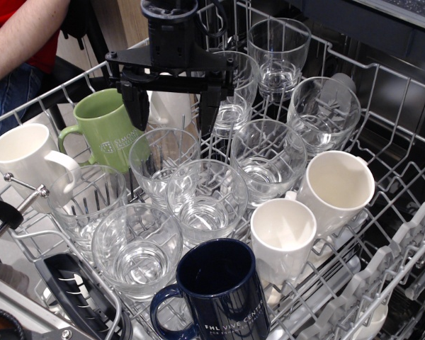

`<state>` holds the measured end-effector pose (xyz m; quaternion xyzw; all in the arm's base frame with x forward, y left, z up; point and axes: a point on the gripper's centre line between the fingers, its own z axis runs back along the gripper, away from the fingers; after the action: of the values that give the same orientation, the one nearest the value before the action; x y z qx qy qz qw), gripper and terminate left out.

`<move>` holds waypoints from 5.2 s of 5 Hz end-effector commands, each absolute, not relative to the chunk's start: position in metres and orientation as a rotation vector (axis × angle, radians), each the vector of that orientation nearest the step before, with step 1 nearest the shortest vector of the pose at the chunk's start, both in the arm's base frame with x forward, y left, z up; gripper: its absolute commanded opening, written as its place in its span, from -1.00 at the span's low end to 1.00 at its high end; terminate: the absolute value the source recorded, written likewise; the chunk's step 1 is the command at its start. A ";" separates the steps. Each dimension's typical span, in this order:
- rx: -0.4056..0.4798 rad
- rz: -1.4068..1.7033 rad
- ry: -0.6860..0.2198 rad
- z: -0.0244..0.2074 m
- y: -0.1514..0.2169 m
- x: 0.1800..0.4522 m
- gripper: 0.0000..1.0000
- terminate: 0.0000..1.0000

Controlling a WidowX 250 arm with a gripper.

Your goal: Pick up green mug

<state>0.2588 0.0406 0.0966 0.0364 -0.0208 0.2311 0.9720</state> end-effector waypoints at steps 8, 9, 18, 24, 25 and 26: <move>0.066 -0.023 -0.260 0.083 0.185 0.356 1.00 -1.00; 0.089 0.010 -0.251 0.075 0.194 0.365 1.00 -1.00; 0.245 0.294 -0.176 -0.045 0.221 0.376 -1.00 -1.00; 0.141 0.421 -0.166 0.049 0.224 0.391 -1.00 -1.00; 0.118 0.430 -0.140 0.076 0.219 0.386 -1.00 -1.00; 0.078 0.455 -0.124 0.108 0.217 0.385 -1.00 -1.00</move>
<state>0.3757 0.2063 0.0401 0.0114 0.0323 0.2228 0.9743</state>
